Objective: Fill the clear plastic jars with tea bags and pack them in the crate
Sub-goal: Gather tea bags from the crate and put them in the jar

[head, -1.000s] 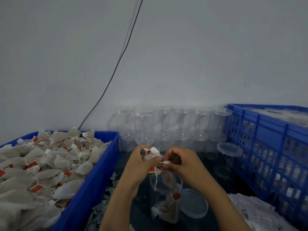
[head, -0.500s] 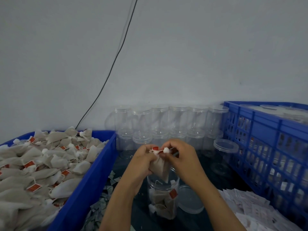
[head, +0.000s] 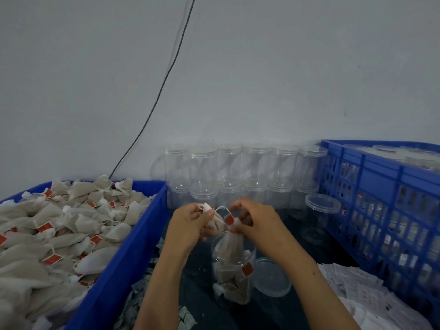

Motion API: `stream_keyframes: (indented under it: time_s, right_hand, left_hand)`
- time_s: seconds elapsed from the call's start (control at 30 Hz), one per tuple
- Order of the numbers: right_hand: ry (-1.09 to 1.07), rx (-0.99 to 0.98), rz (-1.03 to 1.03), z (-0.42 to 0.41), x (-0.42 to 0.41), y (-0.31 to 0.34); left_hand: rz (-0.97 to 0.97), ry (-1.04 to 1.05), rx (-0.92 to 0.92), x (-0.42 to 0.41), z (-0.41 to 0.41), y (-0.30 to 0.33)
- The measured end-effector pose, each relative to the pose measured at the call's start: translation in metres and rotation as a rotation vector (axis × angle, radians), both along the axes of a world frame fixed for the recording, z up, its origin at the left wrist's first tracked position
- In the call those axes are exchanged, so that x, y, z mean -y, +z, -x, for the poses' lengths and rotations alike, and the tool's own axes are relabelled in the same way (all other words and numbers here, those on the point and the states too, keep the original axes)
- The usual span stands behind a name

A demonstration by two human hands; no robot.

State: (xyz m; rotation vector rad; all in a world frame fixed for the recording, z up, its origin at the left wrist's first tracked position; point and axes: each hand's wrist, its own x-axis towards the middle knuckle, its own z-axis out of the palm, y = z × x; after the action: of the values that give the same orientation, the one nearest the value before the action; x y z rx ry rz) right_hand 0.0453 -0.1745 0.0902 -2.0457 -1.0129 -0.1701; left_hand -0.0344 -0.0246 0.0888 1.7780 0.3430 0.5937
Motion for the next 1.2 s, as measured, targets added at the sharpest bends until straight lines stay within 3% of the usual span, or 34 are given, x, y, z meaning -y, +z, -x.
stream_keyframes:
  time_s: [0.07, 0.17, 0.4, 0.5, 0.6, 0.67, 0.73, 0.87, 0.97, 1.13, 1.2]
  right_hand:
    - [-0.054, 0.211, 0.167, -0.001, 0.0, -0.003]
    - [-0.065, 0.341, 0.158, -0.001, 0.001, -0.002]
    - [-0.103, 0.135, 0.057, -0.015, 0.008, -0.004]
    - [-0.131, -0.014, 0.02, -0.021, 0.01, -0.01]
    - [-0.119, -0.101, 0.039, -0.024, 0.008, -0.015]
    - [-0.09, -0.129, 0.055, -0.022, 0.005, -0.017]
    - [-0.057, -0.145, 0.03, -0.02, 0.002, -0.017]
    - [-0.015, -0.068, -0.021, -0.016, -0.002, -0.015]
    - [0.035, 0.055, 0.018, -0.009, -0.004, -0.012]
    - [0.036, 0.3, 0.328, -0.006, -0.002, -0.009]
    - [0.017, 0.326, 0.287, -0.004, -0.002, -0.008]
  left_hand:
    - [-0.066, 0.029, -0.019, -0.001, -0.002, -0.001]
    - [-0.096, 0.033, -0.016, 0.001, -0.003, -0.001]
    - [-0.18, -0.019, 0.154, 0.019, -0.006, 0.005]
    - [-0.278, -0.075, 0.037, 0.021, -0.008, 0.003]
    - [-0.584, -0.09, -0.173, 0.023, -0.012, -0.004]
    - [-0.746, -0.079, -0.21, 0.027, -0.01, -0.003]
    - [-0.774, -0.095, -0.176, 0.028, -0.01, -0.002]
    - [-0.668, 0.03, -0.031, 0.021, -0.008, 0.0]
    - [-0.691, 0.094, -0.089, 0.015, -0.01, -0.007]
    - [-0.757, 0.1, -0.155, 0.016, -0.016, -0.016]
    - [-0.795, 0.117, -0.159, 0.014, -0.017, -0.017]
